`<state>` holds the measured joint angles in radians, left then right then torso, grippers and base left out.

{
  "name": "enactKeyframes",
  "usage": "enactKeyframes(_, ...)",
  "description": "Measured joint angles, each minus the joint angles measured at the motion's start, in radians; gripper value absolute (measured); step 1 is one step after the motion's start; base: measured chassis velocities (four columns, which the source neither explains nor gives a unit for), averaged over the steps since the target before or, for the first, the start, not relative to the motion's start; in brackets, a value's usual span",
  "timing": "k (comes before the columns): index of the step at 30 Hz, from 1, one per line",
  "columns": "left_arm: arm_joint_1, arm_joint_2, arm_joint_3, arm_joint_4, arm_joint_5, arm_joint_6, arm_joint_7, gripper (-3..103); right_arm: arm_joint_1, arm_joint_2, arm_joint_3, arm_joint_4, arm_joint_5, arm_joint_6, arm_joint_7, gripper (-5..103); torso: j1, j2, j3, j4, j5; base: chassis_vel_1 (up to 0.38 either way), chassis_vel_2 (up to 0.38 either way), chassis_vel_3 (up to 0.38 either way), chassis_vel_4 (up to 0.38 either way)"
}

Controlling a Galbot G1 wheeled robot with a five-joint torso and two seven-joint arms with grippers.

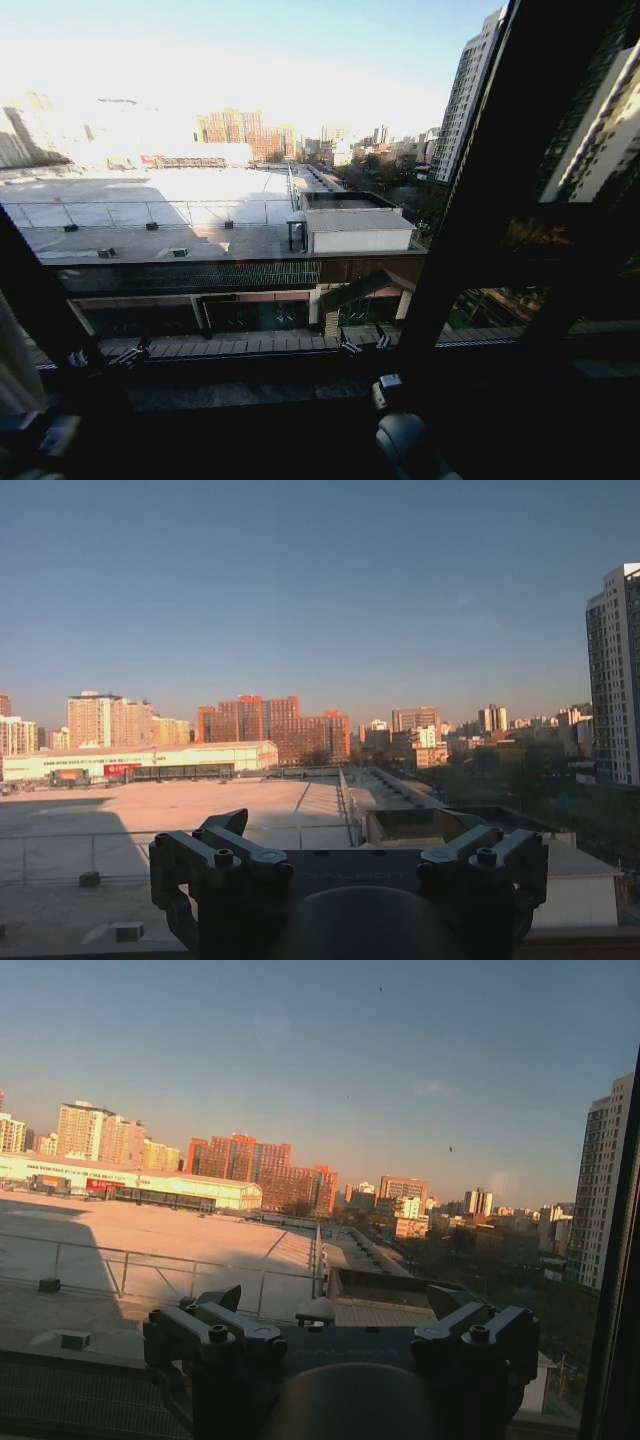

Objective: Open the curtains by pulling them apart, changing their state from closed to fully open.

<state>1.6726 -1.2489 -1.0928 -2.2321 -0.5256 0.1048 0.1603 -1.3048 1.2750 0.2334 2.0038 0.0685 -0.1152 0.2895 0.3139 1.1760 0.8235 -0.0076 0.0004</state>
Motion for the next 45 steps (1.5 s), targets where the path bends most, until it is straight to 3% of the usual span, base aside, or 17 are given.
enactKeyframes(15,0.012,-0.009,0.011,-0.024,0.02,-0.003,-0.001,100,0.0,-0.002,0.016,0.007,0.009,-0.004,0.004,100,0.0,0.0,0.0,0.0001,-0.0003,-0.064,-0.091,0.068,0.089)
enactKeyframes(45,0.005,-0.012,0.02,-0.021,0.032,0.0,0.0,100,-0.002,-0.022,0.059,-0.012,0.049,-0.005,0.004,100,0.0,0.0,0.0,0.0,-0.0002,-0.306,-0.345,0.302,0.355)
